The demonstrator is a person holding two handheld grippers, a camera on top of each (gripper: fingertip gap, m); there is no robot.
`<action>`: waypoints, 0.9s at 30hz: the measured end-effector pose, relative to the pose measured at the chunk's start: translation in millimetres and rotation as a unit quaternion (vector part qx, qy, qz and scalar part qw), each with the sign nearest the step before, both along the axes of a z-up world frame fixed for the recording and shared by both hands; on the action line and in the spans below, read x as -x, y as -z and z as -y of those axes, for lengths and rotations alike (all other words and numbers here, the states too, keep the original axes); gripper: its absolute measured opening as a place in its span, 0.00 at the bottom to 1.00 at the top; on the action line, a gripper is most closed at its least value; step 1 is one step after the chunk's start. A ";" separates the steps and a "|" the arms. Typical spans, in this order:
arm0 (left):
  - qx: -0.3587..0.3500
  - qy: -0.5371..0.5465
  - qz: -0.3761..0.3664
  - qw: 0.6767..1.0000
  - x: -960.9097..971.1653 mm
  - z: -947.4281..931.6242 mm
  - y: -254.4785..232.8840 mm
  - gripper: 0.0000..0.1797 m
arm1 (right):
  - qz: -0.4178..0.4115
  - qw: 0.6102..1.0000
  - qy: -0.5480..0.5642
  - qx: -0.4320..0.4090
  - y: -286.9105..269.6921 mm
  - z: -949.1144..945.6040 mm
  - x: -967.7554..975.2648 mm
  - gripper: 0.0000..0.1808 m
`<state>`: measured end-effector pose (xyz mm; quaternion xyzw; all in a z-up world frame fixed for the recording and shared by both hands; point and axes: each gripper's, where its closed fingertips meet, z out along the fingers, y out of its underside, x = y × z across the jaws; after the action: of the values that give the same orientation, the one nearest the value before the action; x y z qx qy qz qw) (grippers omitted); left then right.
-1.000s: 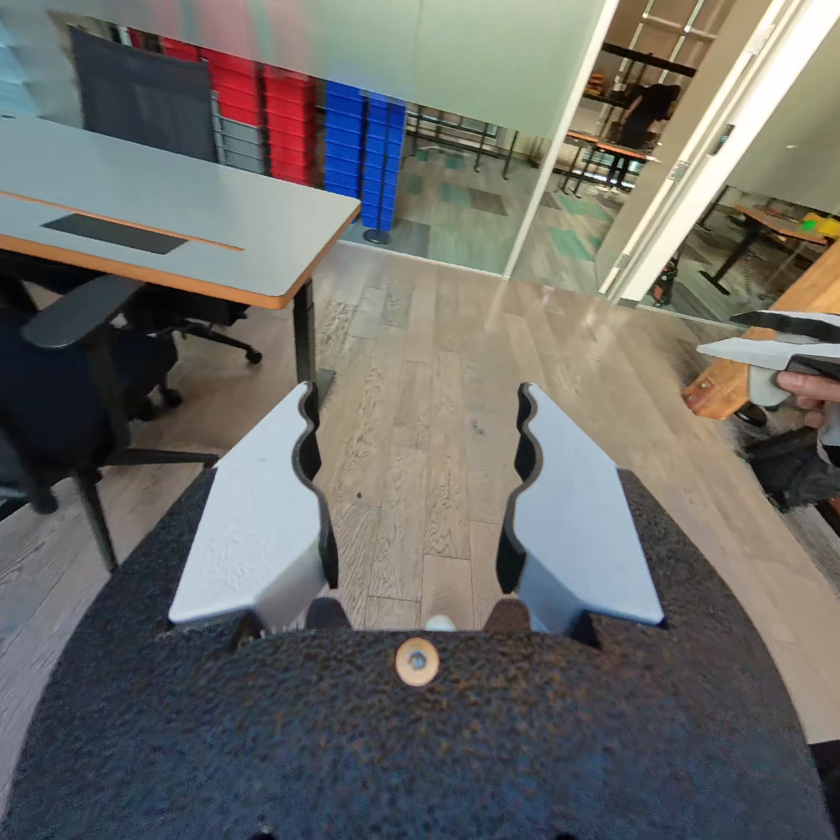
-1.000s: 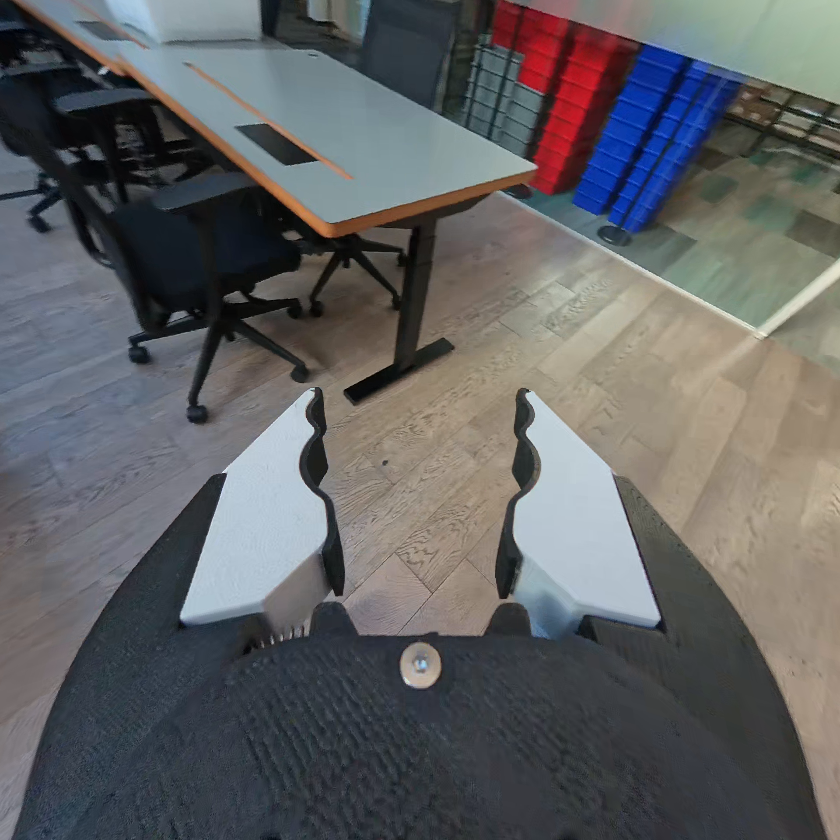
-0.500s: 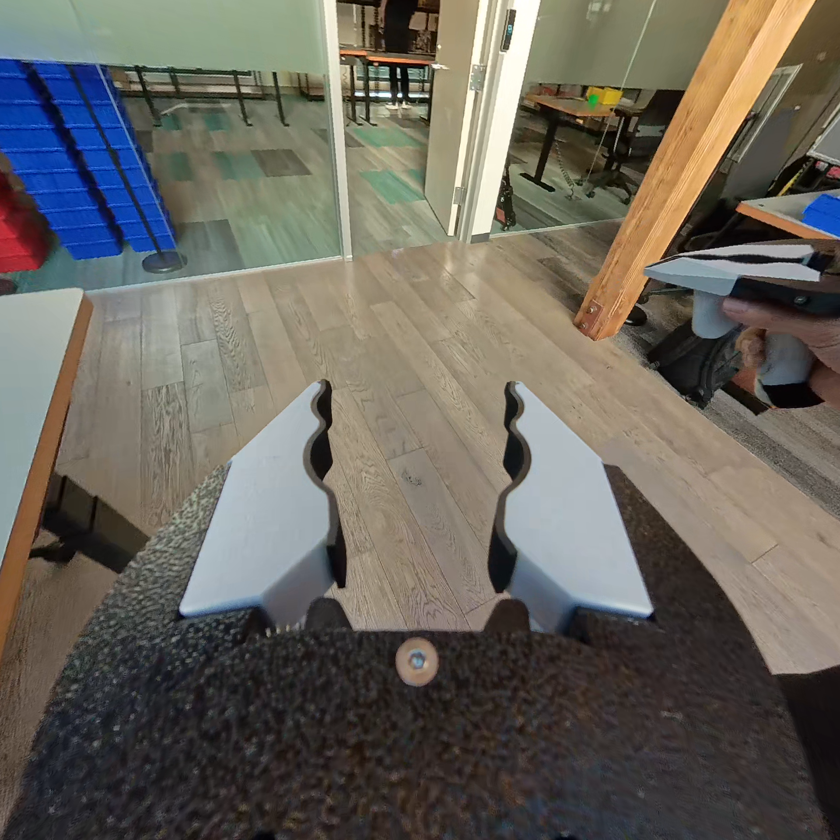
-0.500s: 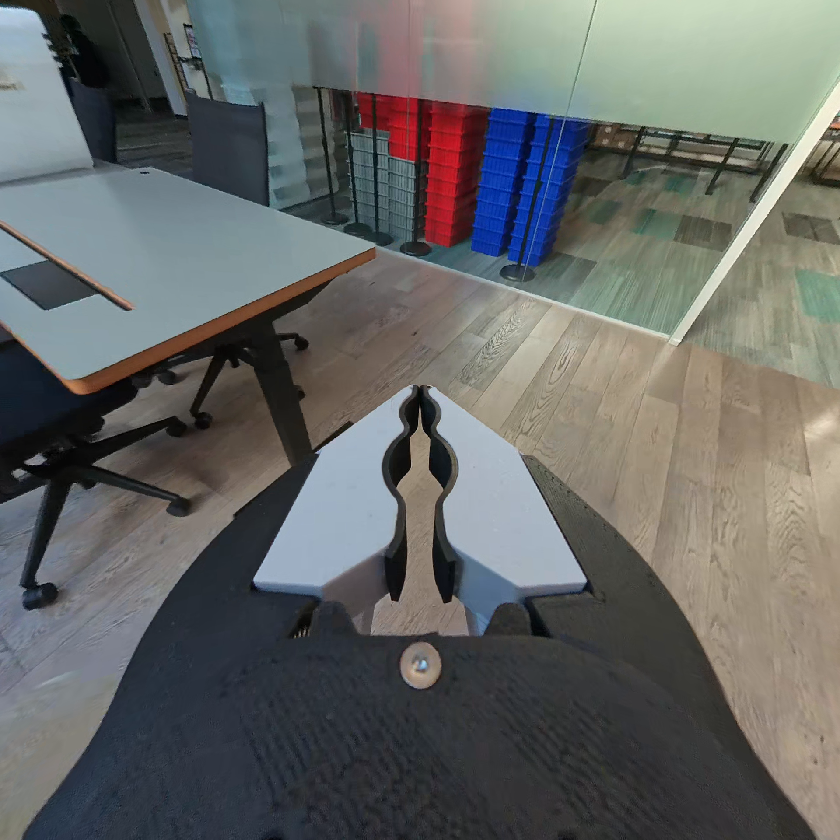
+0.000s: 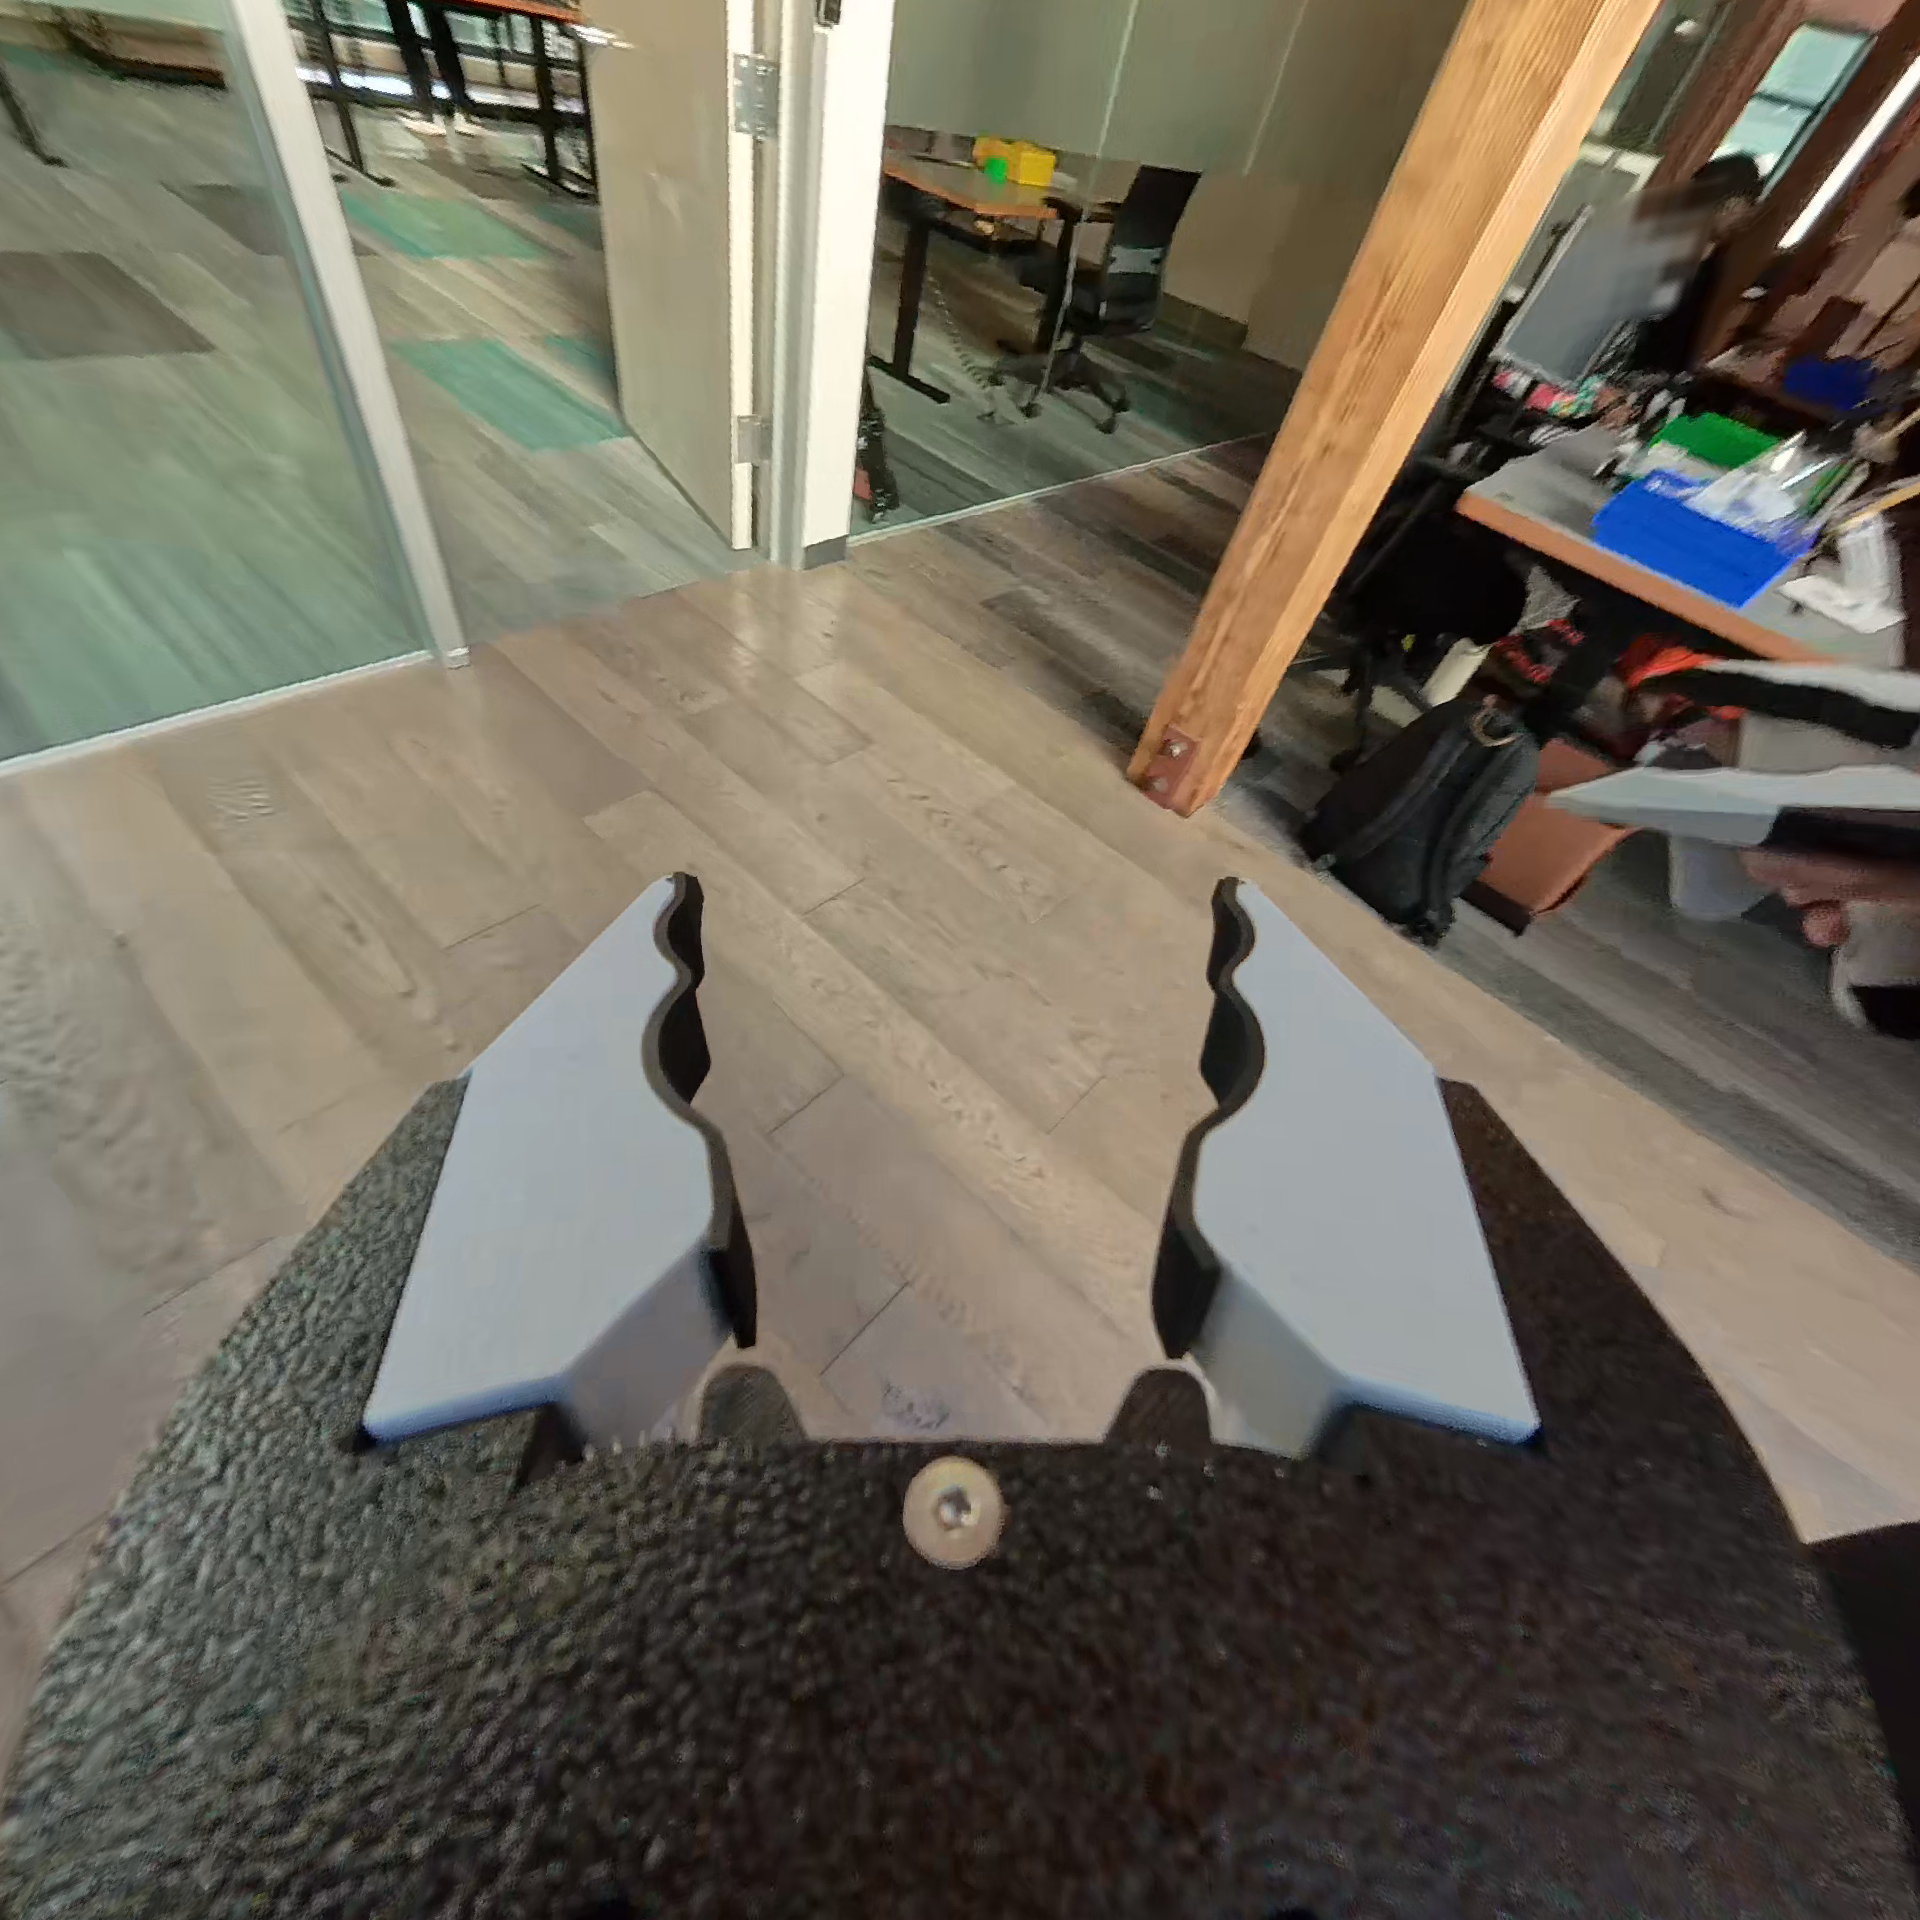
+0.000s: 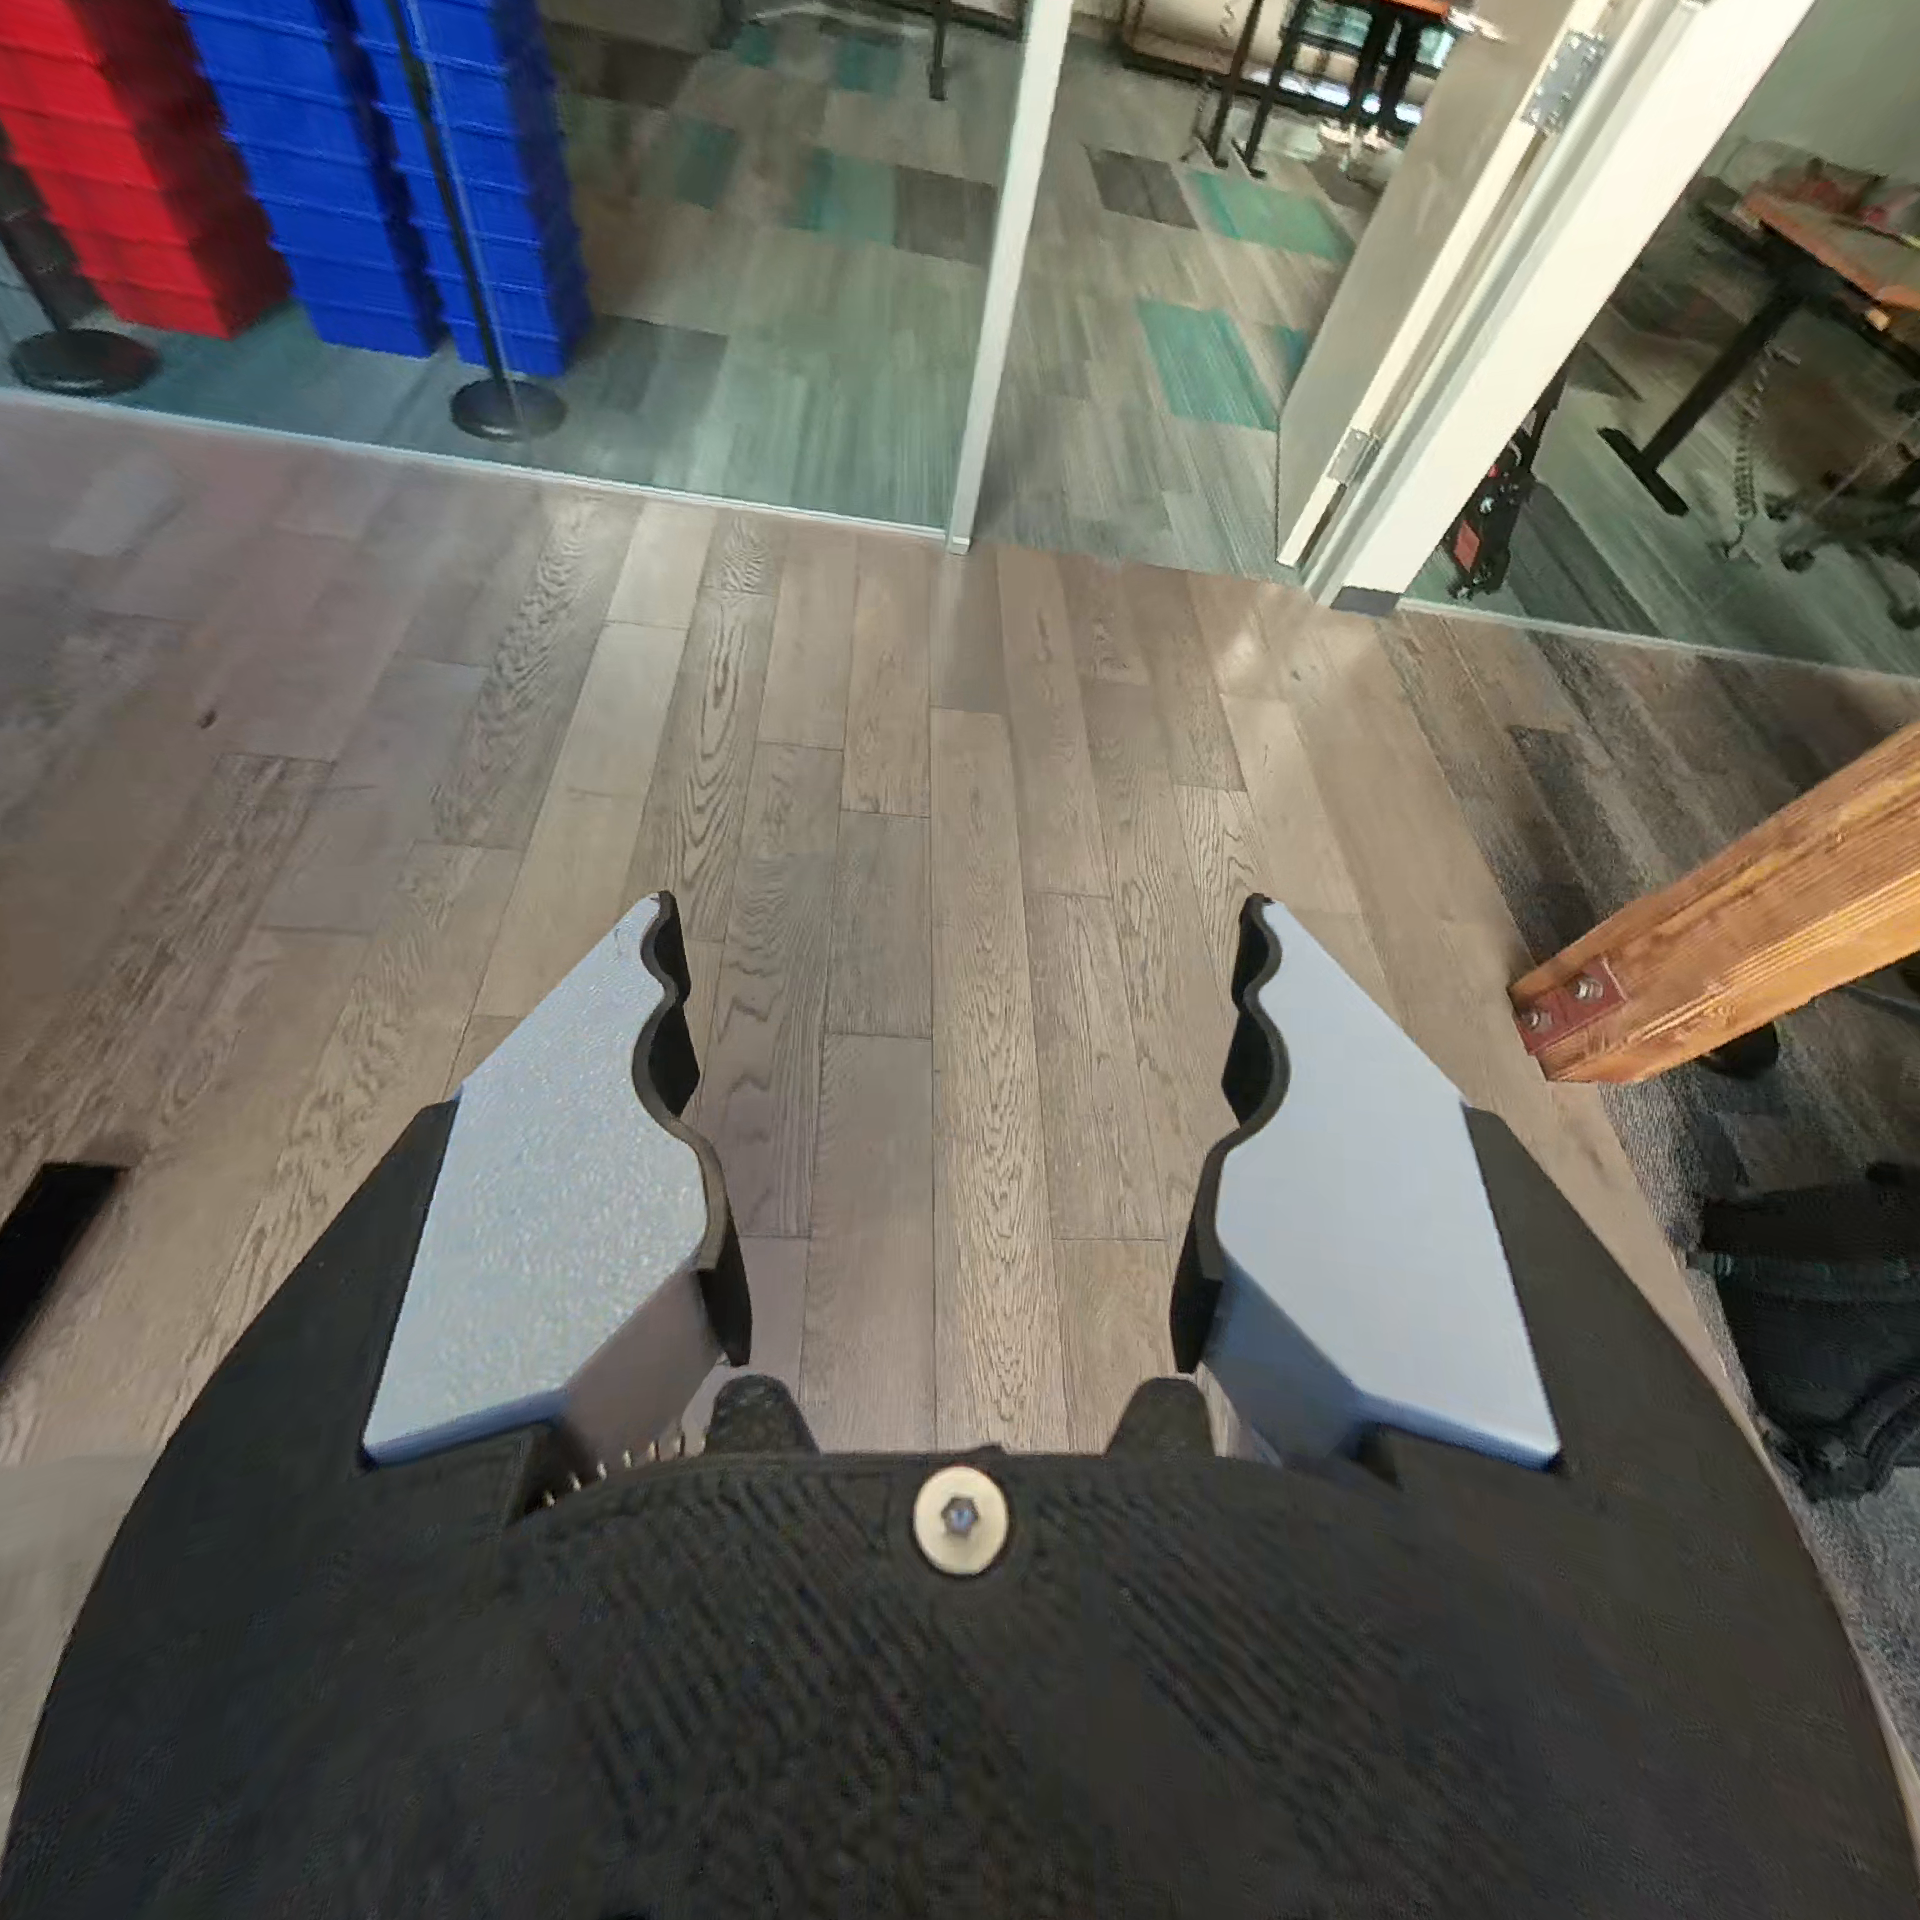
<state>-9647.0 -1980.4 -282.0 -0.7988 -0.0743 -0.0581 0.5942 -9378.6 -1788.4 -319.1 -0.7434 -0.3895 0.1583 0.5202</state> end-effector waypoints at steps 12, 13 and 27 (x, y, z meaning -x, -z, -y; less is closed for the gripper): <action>-0.020 0.140 0.022 0.990 139.4 -361.3 -5.9 0.54 | 0.033 0.994 0.101 0.021 43.9 -281.1 125.4 0.57; -0.021 0.139 0.017 0.990 155.7 -392.7 -3.2 0.55 | 0.034 0.995 0.094 0.021 48.6 -315.1 145.7 0.57; -0.002 0.079 -0.020 0.997 404.9 -808.3 1.4 0.51 | 0.001 0.997 -0.059 -0.056 -46.5 -762.4 501.2 0.55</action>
<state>-10051.9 -1172.1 -283.4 -0.8019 0.0006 -0.0892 0.5908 -9879.8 -1026.1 -272.6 -0.6890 -0.4412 0.1662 0.5505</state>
